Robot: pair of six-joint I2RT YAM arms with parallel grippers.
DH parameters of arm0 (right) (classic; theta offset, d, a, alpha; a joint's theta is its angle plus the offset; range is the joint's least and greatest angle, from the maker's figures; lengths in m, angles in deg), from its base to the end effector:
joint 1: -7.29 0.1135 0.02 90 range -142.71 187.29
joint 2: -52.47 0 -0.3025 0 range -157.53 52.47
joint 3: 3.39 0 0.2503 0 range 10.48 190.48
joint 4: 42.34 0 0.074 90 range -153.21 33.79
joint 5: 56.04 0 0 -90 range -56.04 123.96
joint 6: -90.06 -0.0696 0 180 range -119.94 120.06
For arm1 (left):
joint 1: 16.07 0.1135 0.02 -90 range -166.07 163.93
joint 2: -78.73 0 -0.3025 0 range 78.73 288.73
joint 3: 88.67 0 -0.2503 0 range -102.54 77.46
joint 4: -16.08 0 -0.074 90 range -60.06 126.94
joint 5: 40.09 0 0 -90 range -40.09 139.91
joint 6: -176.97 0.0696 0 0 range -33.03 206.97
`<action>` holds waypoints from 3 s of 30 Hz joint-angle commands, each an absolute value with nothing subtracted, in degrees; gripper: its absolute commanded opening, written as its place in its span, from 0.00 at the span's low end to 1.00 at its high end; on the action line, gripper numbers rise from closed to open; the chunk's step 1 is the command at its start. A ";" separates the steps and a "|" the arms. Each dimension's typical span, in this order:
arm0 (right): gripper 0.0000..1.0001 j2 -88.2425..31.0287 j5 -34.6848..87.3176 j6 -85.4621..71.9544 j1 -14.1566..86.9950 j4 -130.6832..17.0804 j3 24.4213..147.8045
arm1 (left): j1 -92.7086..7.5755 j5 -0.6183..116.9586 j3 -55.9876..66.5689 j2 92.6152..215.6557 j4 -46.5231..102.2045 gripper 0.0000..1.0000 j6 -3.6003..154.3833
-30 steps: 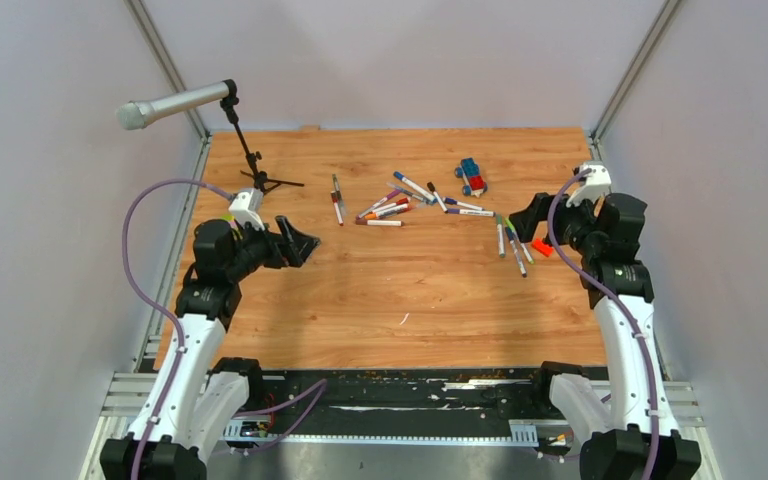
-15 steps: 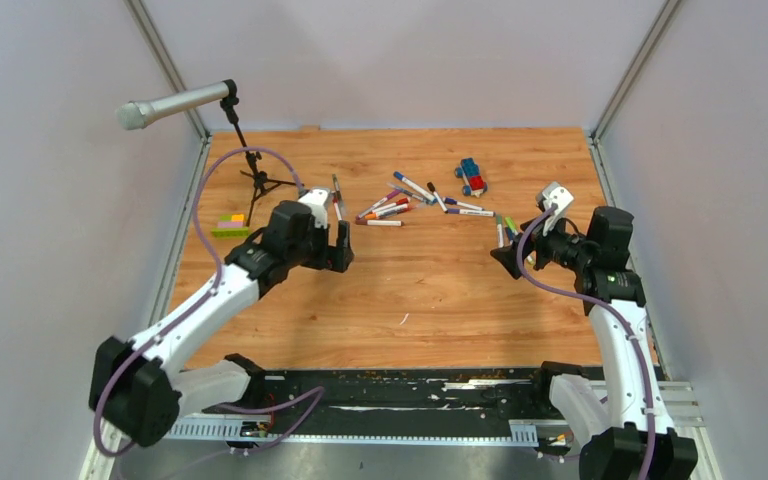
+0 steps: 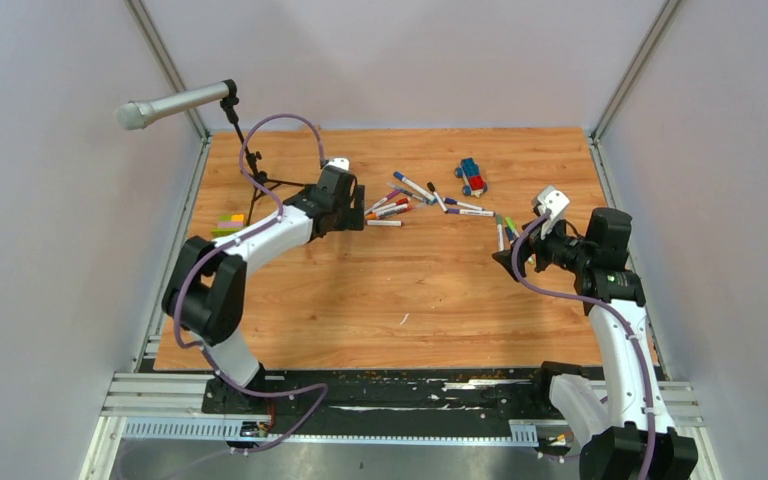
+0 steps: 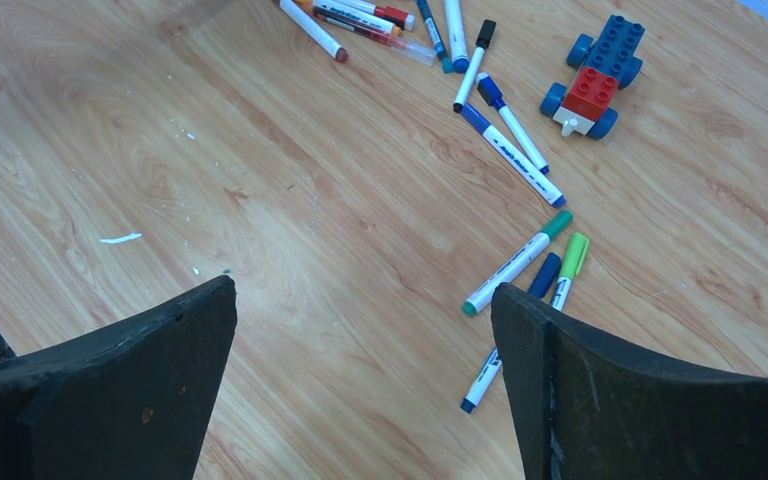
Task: Open the pen caps
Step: Pick up the pen from the center of the board.
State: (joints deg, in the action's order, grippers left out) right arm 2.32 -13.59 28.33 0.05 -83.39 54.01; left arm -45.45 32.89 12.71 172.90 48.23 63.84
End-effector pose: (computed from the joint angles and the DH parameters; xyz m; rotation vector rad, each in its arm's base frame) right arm 0.1801 0.0289 0.3100 -0.8012 1.8207 0.4971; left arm 0.3391 -0.1676 0.2441 -0.0077 2.3581 -0.0870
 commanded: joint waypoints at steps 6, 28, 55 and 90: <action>0.99 2.92 -11.09 30.09 1.22 -81.86 54.16 | -39.30 31.20 2.85 183.92 47.54 0.71 55.63; 0.99 2.81 -10.76 30.87 1.80 -82.04 54.07 | -37.86 30.64 -10.19 197.43 52.31 0.32 56.95; 0.99 2.90 -10.45 31.28 2.27 -82.40 54.17 | -37.86 31.76 -14.81 203.04 58.25 0.25 55.20; 0.99 -7.94 -33.81 -2.85 14.83 -57.02 47.90 | -49.15 54.20 51.47 152.50 -17.46 0.00 36.62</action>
State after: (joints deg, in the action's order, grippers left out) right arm -7.67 -29.35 10.52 13.40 -69.75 49.94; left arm -44.21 53.00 46.91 156.88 8.80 44.73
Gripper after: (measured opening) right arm 0.996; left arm 0.130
